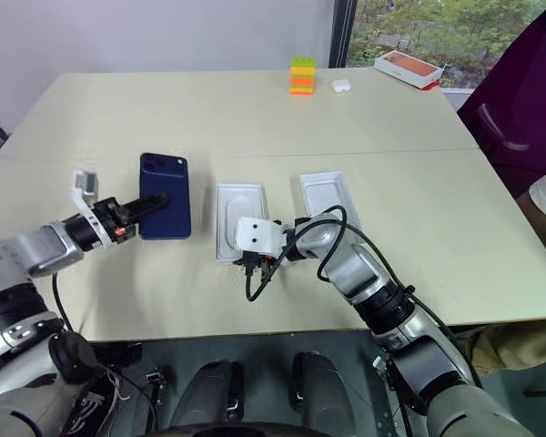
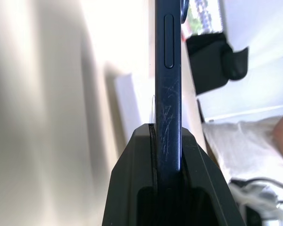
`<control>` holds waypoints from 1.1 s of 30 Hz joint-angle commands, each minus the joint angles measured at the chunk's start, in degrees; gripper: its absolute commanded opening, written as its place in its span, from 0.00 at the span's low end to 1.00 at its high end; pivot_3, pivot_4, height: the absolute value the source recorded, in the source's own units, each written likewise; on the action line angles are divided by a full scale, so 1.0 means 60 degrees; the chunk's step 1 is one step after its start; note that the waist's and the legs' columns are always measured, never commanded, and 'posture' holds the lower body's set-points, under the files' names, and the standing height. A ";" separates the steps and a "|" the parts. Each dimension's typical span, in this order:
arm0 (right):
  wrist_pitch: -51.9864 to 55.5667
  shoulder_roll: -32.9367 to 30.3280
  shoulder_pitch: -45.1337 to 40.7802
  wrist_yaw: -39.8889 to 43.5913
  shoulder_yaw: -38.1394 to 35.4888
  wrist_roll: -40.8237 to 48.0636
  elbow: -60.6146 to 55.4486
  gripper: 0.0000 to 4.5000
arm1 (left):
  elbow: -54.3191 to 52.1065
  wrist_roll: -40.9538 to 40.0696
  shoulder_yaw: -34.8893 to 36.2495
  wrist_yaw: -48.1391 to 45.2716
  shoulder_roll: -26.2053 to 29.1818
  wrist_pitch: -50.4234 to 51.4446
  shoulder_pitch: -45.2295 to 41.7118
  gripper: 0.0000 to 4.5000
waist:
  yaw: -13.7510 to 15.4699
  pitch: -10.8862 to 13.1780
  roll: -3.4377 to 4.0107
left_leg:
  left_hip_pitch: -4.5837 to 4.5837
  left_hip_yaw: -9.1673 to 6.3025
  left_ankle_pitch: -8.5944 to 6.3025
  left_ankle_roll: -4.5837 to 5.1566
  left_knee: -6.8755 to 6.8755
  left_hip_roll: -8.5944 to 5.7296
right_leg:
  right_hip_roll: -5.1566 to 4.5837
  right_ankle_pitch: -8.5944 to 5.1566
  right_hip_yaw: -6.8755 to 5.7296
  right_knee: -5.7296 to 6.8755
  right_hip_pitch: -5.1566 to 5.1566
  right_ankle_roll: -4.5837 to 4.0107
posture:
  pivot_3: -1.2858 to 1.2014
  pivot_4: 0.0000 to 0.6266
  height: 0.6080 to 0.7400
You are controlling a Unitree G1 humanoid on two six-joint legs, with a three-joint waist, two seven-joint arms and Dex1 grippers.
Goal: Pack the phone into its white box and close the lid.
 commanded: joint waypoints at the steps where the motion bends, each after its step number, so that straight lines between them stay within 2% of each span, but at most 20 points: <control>1: 0.0499 0.0318 0.0147 -0.0444 0.0282 -0.0154 -0.0620 0.22 | -0.0186 -0.0439 0.0341 0.0157 0.0175 0.0141 -0.0416 0.00 | 0.0002 -0.0001 -0.0002 | -0.0001 -0.0001 0.0000 0.0000 0.0000 0.0000 | -0.0001 0.0000 0.0000 -0.0001 0.0000 0.0000 | 0.52 0.24 1.00; 4: 0.0926 0.0656 0.0183 -0.0674 0.0312 -0.0025 -0.0708 0.22 | -0.0133 -0.0496 0.0453 0.0263 0.0190 0.0309 -0.0546 0.00 | -0.0012 -0.0001 -0.0002 | -0.0004 -0.0001 0.0001 -0.0001 0.0000 0.0000 | 0.0000 0.0000 0.0000 -0.0001 0.0000 0.0000 | 0.52 0.24 1.00; 5: 0.1087 0.0754 0.0172 -0.0699 0.0271 0.0083 -0.0763 0.28 | -0.0119 -0.0512 0.0490 0.0305 0.0179 0.0350 -0.0573 0.00 | -0.0014 -0.0001 -0.0002 | -0.0003 -0.0001 0.0001 -0.0002 0.0000 0.0000 | 0.0001 0.0000 -0.0001 0.0000 0.0000 0.0000 | 0.52 0.24 1.00; 7: 0.1081 0.0769 0.0131 -0.0681 0.0271 0.0143 -0.0837 0.45 | -0.0145 -0.0574 0.0506 0.0352 0.0088 0.0458 -0.0576 0.00 | -0.0028 -0.0001 -0.0002 | -0.0003 0.0000 0.0002 -0.0003 0.0000 0.0001 | 0.0004 0.0000 -0.0001 0.0001 0.0000 0.0000 | 0.52 0.24 1.00; 12: 0.0931 0.0481 0.0059 -0.0484 0.0084 0.0426 -0.1072 0.99 | -0.0541 -0.0670 0.0239 0.0336 -0.0261 0.0632 -0.0339 0.00 | -0.0011 0.0000 -0.0003 | -0.0003 0.0000 0.0002 -0.0003 0.0000 0.0001 | 0.0004 0.0000 -0.0001 0.0000 -0.0001 0.0001 | 0.52 0.24 1.00; 19: 0.1399 0.0246 -0.0502 0.0034 -0.2418 0.2857 -0.1982 0.99 | -0.0844 -0.0789 0.0089 0.0455 -0.0799 0.0702 -0.0377 0.00 | -0.0004 0.0006 -0.0011 | -0.0005 -0.0003 0.0003 -0.0004 0.0000 -0.0001 | 0.0006 0.0001 -0.0004 0.0001 0.0000 0.0001 | 0.52 0.24 1.00; 24: 0.1031 -0.1185 0.0158 0.1167 -0.4328 0.4476 -0.1765 0.99 | -0.1244 -0.0822 -0.0306 0.0686 -0.1650 0.0797 -0.0067 0.00 | 0.0071 0.0008 -0.0015 | -0.0011 -0.0004 0.0002 -0.0003 0.0000 -0.0011 | -0.0005 0.0001 -0.0013 -0.0012 0.0008 0.0001 | 0.52 0.24 1.00; 28: -0.0348 -0.1874 0.1045 0.1583 -0.4807 0.4670 -0.1580 0.99 | -0.0930 -0.0722 -0.0278 0.0832 -0.1968 0.0781 -0.0049 0.00 | -0.0020 0.0014 -0.0025 | -0.0016 0.0003 0.0001 -0.0002 0.0000 -0.0013 | -0.0001 0.0002 -0.0006 -0.0053 0.0018 0.0003 | 0.52 0.24 1.00; 33: -0.1803 -0.2029 0.1665 0.1565 -0.4855 0.4471 -0.1053 0.99 | -0.0450 -0.0452 -0.0652 0.0910 -0.2140 0.0496 -0.0061 0.00 | -0.0023 0.0015 -0.0022 | 0.0000 -0.0013 0.0001 0.0000 -0.0016 0.0016 | 0.0046 0.0000 -0.0008 -0.0045 0.0013 0.0003 | 0.52 0.24 1.00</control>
